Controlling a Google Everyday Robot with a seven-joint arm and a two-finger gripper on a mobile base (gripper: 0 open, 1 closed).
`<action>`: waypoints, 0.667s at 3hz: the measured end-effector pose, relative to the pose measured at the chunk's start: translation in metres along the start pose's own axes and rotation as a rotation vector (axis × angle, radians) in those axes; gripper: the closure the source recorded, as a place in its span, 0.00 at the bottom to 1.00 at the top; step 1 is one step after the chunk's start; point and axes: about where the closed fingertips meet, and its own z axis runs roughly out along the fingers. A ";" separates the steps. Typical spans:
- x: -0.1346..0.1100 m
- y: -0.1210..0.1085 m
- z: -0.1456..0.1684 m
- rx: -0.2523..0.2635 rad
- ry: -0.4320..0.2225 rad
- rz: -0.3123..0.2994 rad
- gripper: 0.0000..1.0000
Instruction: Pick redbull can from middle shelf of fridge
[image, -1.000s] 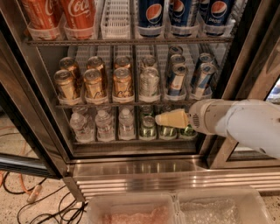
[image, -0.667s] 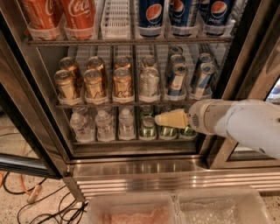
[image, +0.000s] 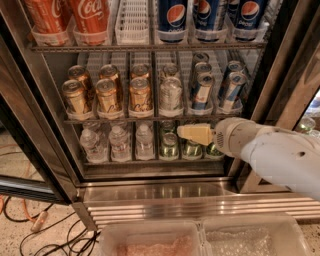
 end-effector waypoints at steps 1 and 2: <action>-0.004 -0.013 0.009 0.034 -0.076 0.039 0.00; -0.014 -0.011 0.023 0.048 -0.165 0.061 0.00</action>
Offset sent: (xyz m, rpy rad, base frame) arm 0.0503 0.0325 -0.0013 0.1172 -0.2447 -0.1296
